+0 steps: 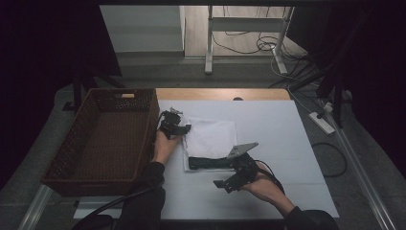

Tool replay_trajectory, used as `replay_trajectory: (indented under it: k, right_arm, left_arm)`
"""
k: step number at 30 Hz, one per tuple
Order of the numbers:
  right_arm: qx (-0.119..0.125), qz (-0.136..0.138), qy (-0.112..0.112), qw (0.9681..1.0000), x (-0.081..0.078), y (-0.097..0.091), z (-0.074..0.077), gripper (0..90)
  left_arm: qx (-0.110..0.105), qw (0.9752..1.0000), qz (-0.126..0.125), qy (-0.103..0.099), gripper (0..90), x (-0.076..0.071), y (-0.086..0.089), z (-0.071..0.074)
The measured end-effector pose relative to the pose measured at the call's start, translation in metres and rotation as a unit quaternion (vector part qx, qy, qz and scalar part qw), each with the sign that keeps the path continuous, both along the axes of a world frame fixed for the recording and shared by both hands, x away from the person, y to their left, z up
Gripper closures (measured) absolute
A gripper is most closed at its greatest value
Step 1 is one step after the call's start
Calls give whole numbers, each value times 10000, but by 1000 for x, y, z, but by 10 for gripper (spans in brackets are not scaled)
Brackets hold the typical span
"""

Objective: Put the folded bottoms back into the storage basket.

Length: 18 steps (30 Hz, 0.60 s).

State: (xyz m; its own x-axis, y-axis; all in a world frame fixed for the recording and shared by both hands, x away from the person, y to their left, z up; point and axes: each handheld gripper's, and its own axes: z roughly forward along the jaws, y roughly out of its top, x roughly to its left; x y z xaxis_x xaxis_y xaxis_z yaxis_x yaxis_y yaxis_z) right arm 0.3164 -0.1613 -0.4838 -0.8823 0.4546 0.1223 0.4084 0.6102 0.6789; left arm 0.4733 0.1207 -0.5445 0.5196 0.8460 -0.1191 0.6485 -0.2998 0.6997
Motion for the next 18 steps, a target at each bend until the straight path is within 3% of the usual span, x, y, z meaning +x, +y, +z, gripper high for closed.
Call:
replay_trajectory:
  k: [1, 2, 4, 8, 18]
  right_arm:
    - [0, 0, 0, 10000, 0, 0, 0, 0]
    - [-30, 13, -17, 10000, 2, 2, -1, 0]
    - [-51, -20, -47, 10000, 4, 4, -3, 0]
    - [-69, -59, -42, 9999, 10, 9, -6, 0]
    - [-251, 103, -173, 9995, 23, 26, -17, 0]
  left_arm:
    - [0, 10000, 0, 0, 616, 0, 0, 0]
    - [-91, 9997, -232, 8, 696, 0, 0, 0]
    - [-113, 9996, -278, 7, 759, -1, -1, 0]
    - [-317, 9990, -279, 132, 773, 2, 3, -1]
    - [-342, 9990, -268, 129, 774, 2, 3, -2]
